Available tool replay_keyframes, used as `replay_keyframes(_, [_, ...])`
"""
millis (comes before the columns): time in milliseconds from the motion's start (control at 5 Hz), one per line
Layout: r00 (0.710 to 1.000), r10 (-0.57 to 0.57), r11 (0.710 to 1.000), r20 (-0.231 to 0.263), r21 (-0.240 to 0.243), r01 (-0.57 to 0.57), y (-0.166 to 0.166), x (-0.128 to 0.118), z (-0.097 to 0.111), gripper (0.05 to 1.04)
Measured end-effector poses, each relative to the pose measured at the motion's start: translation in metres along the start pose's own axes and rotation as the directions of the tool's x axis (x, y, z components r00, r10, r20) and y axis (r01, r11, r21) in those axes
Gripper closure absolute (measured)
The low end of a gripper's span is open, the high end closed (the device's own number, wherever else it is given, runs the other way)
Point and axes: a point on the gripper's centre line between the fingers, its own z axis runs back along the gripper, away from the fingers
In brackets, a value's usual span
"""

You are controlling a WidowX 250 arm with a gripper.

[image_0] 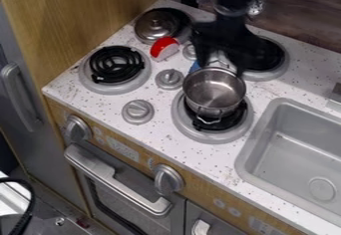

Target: Put the red thing on the lower left burner

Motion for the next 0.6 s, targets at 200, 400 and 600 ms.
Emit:
replay_keyframes(200, [0.998, 0.067, 0.997, 0.0, 0.026, -0.067, 0.048, 0.024, -0.005, 0.086])
replay_keyframes(400, [0.996, 0.091, 0.995, 0.011, 0.038, -0.091, 0.074, 0.042, -0.009, 0.086])
replay_keyframes(600, [0.993, 0.12, 0.992, 0.011, 0.049, -0.12, 0.103, 0.055, -0.023, 0.086])
